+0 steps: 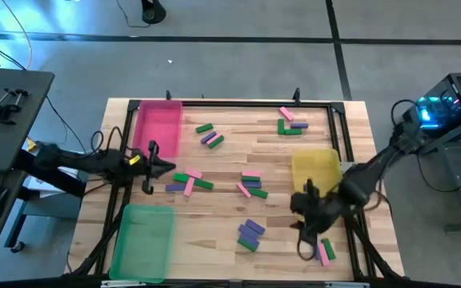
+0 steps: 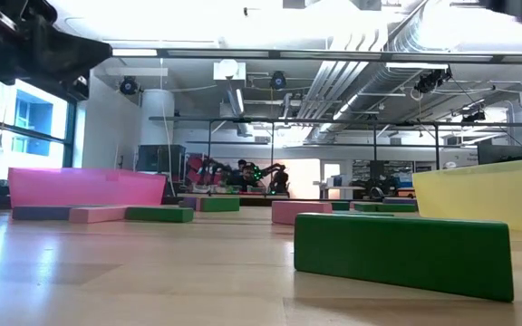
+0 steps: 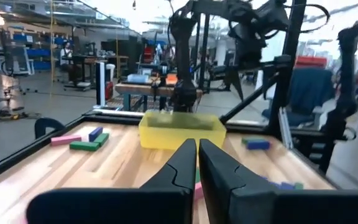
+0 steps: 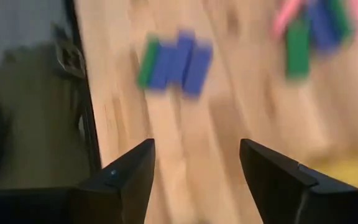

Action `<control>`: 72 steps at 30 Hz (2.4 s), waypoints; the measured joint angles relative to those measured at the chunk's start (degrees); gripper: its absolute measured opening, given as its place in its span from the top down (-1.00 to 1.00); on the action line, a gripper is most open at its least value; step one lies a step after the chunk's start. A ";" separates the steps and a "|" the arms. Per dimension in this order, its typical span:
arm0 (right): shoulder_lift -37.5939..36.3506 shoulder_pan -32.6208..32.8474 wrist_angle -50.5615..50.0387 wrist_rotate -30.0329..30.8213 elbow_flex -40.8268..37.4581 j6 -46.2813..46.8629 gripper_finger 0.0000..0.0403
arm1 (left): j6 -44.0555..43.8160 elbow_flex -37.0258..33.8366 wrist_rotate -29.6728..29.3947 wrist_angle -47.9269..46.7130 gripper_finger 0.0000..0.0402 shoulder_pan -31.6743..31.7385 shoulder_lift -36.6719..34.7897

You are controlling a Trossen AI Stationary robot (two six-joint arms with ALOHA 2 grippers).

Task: Sort blocks
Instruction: Put the blue block into the yellow bin

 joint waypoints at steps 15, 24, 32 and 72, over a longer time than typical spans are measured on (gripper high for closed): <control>11.51 10.14 -1.11 -7.85 -8.15 34.80 0.04 | 6.71 11.67 -13.28 6.98 0.98 -8.56 22.57; 15.07 10.15 -0.80 -15.46 -8.15 41.64 0.04 | 5.78 19.84 -15.71 6.93 0.98 -12.06 39.38; 18.84 9.75 2.87 -16.98 -8.12 41.50 0.04 | 4.51 22.38 -15.80 6.98 0.98 -14.92 49.37; 0.47 -2.10 -23.08 17.28 -8.39 29.49 0.82 | -1.53 22.87 -17.68 8.66 0.98 -16.05 52.39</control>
